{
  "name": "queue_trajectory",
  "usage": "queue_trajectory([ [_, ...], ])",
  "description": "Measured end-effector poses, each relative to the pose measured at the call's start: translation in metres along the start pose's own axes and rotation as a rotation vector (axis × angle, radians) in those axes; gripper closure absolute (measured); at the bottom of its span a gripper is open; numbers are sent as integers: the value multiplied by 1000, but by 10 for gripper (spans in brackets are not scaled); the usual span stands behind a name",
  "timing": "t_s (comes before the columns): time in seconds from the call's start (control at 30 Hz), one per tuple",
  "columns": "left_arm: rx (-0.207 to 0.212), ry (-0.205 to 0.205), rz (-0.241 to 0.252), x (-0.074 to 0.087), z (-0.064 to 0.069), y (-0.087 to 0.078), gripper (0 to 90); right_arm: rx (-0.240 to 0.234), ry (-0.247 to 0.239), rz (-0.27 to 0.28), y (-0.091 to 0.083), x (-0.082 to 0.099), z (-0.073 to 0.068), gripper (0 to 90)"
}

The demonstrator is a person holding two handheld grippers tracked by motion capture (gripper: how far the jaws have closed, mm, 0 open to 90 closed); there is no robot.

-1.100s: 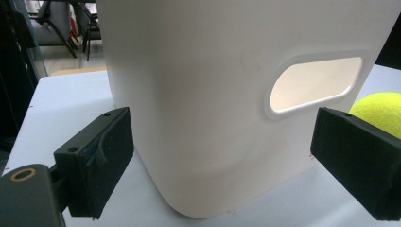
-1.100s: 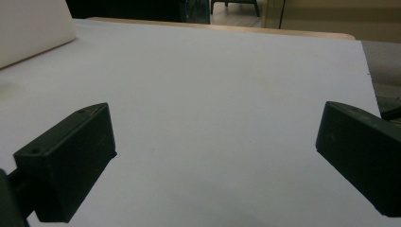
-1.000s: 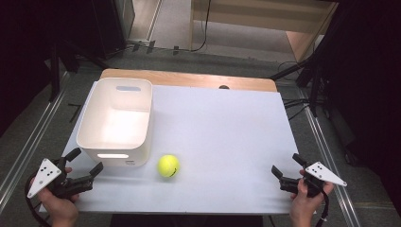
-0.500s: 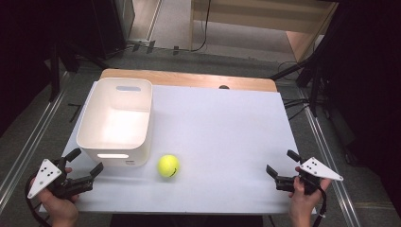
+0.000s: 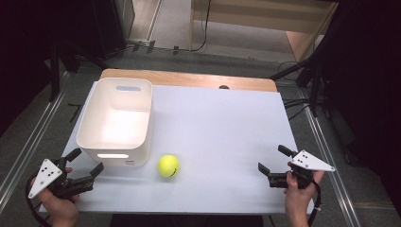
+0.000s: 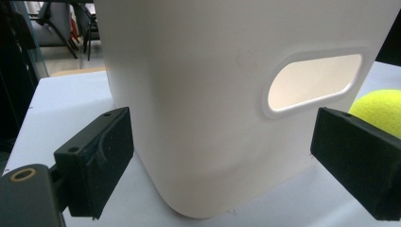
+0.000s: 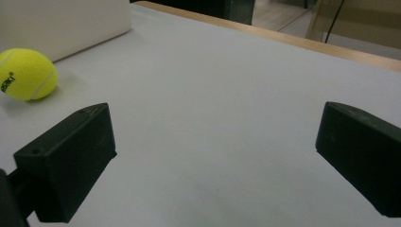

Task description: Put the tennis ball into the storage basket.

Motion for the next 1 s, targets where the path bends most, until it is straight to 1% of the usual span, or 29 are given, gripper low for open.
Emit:
queue_trajectory([
  [0.07, 0, 0, 0, 0, 0, 0, 73, -5, 3, -6, 2, -1, -1, 0],
  [0.17, 0, 1, 1, 0, 0, 0, 73, -26, -14, -15, 8, -9, -6, 0],
  [0.4, 0, 0, 0, 0, 0, 0, 73, -53, -38, -29, 18, -21, -12, 0],
  [0.53, 1, 1, 0, 0, 0, 0, 73, -66, -41, -40, 23, -25, -15, 0],
  [0.6, -1, 2, 0, 0, 0, 0, 73, -82, -46, -50, 28, -28, -18, 0],
  [0.7, -1, 1, 0, 0, 0, 0, 73, -94, -58, -59, 34, -32, -20, 0],
  [0.73, 0, 0, 0, 0, 0, 0, 73, -98, -53, -61, 35, -33, -21, 0],
  [0.77, 1, 0, 1, 0, 0, 0, 73, -102, -61, -66, 36, -34, -22, 0],
  [0.83, 1, 0, 1, 0, 0, 0, 73, -107, -59, -67, 38, -36, -23, 0],
  [0.9, 1, -1, 2, 0, 0, 0, 73, -121, -70, -77, 43, -39, -26, 0],
  [1.0, 1, 1, 2, 0, 0, 0, 73, -130, -77, -81, 46, -41, -28, 0],
])
Point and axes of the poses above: each handheld gripper's, and its own axes: y roughly forward along the jaws, x roughly out of its underside, z roughly to its right, the point moved 5 cm from there along y, roughly forward along the jaws, and after that the axes turned 11 degrees about -x, right-handed, at the moved point
